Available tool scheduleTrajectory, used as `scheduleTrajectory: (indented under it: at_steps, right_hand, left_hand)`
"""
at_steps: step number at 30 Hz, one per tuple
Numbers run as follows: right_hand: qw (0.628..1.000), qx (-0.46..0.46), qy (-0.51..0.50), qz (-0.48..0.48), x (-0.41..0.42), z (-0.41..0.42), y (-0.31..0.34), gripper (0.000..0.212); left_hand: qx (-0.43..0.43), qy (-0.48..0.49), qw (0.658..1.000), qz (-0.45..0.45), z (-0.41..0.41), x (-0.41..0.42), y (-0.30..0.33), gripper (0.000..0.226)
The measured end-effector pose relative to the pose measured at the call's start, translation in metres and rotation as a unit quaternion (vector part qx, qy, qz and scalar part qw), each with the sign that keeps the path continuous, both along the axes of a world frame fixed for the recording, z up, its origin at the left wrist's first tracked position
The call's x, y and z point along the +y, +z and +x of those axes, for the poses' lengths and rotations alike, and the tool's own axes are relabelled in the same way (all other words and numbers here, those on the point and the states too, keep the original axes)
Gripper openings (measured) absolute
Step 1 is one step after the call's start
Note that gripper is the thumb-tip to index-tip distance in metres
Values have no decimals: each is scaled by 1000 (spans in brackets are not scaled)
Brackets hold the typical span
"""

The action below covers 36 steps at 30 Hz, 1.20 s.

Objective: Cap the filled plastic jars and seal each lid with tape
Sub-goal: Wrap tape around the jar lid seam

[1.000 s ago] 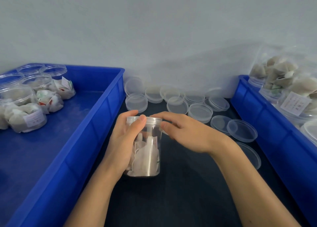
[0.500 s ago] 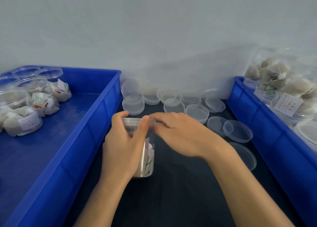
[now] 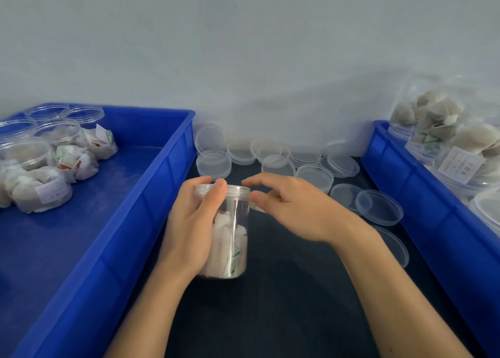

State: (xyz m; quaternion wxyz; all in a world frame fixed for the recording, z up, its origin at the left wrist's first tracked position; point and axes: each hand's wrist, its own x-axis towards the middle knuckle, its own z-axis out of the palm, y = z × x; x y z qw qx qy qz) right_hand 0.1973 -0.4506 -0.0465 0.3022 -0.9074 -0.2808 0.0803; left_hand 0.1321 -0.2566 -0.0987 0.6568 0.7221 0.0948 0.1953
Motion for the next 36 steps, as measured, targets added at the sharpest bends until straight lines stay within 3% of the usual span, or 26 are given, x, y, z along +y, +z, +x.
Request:
scheduleTrajectory:
  at_steps: [6, 12, 17, 20, 24, 30, 36]
  right_hand:
    - [999, 31, 7, 9, 2, 1, -4, 30]
    - [999, 33, 2, 21, 2, -1, -1, 30]
    - [1000, -24, -5, -14, 12, -7, 4, 34]
    - [1000, -20, 17, -5, 13, -11, 8, 32]
    - [999, 17, 28, 35, 5, -9, 12, 34]
    - [999, -31, 5, -32, 1, -1, 2, 33]
    - [999, -35, 8, -22, 1, 3, -6, 30]
  left_hand:
    - [-5, -30, 999, -26, 1, -2, -3, 50]
    - [40, -8, 998, 57, -4, -6, 4, 85]
    - [52, 88, 983, 151, -7, -7, 9, 65]
    - [51, 68, 988, 128, -8, -11, 6, 77]
    - [34, 51, 996, 68, -3, -8, 4, 50]
    - [29, 21, 999, 24, -2, 0, 6, 67]
    - [31, -19, 999, -25, 0, 1, 2, 47]
